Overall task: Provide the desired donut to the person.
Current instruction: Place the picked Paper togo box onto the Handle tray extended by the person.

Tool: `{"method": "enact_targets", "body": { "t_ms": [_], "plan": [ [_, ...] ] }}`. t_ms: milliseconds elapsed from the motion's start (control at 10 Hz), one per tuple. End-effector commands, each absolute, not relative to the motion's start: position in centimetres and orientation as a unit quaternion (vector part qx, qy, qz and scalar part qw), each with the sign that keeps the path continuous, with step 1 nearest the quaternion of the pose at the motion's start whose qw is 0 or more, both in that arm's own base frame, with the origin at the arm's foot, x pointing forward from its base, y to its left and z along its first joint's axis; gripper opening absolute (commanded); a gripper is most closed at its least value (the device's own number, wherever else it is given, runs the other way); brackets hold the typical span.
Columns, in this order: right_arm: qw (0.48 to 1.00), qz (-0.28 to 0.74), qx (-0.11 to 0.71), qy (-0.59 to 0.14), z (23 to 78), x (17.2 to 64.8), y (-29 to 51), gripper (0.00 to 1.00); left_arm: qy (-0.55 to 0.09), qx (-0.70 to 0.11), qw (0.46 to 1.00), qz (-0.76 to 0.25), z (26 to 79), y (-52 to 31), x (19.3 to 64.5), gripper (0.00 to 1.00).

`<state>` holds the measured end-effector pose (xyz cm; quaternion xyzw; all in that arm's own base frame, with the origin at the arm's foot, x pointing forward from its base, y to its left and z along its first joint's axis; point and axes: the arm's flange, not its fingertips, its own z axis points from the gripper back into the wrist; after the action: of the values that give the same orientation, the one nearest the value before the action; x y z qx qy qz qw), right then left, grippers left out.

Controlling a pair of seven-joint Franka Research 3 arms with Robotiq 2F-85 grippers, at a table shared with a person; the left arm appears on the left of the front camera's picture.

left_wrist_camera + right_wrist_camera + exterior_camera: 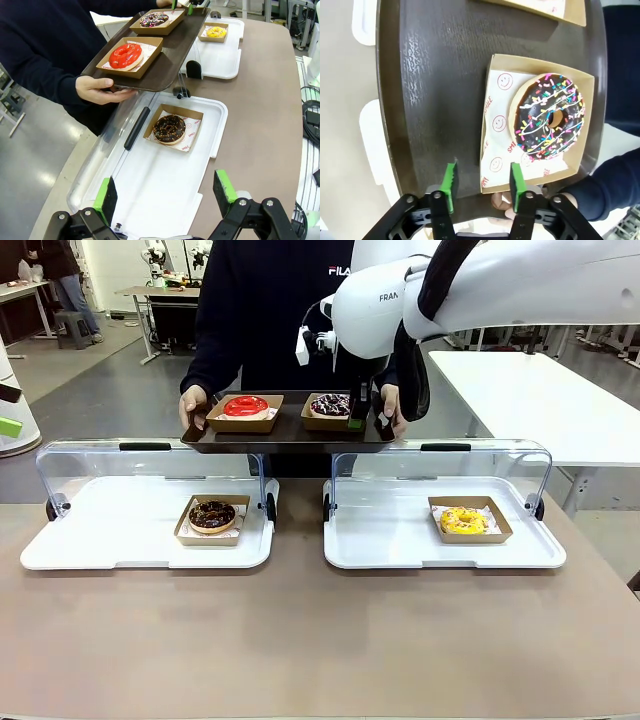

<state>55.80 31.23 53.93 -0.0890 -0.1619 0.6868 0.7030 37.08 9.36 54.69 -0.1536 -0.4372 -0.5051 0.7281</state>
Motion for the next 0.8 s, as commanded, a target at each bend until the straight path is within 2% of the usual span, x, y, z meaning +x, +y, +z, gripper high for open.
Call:
{"method": "enact_targets", "body": {
  "t_ms": [0, 100, 500, 600, 700],
  "plan": [
    [0.696, 0.697, -0.064, -0.160, 54.2, 55.5, 30.5, 0.97, -0.440, -0.156, 0.727, -0.504, 54.7, 9.4, 37.0, 1.00],
    [0.697, 0.698, -0.063, -0.156, 54.2, 55.5, 30.5, 1.00, -0.440, -0.156, 0.727, -0.504, 54.7, 9.4, 37.0, 1.00],
    [0.699, 0.699, -0.043, -0.148, 55.1, 54.6, 31.1, 1.00, -0.440, -0.156, 0.727, -0.504, 54.7, 9.4, 37.0, 1.00],
    [0.722, 0.682, -0.004, -0.120, 55.9, 53.6, 31.5, 1.00, -0.440, -0.156, 0.727, -0.504, 54.7, 9.4, 37.0, 1.00],
    [0.703, 0.692, -0.060, -0.153, 54.4, 55.1, 31.4, 1.00, -0.440, -0.156, 0.727, -0.504, 54.7, 9.4, 37.0, 1.00]
  ]
}}
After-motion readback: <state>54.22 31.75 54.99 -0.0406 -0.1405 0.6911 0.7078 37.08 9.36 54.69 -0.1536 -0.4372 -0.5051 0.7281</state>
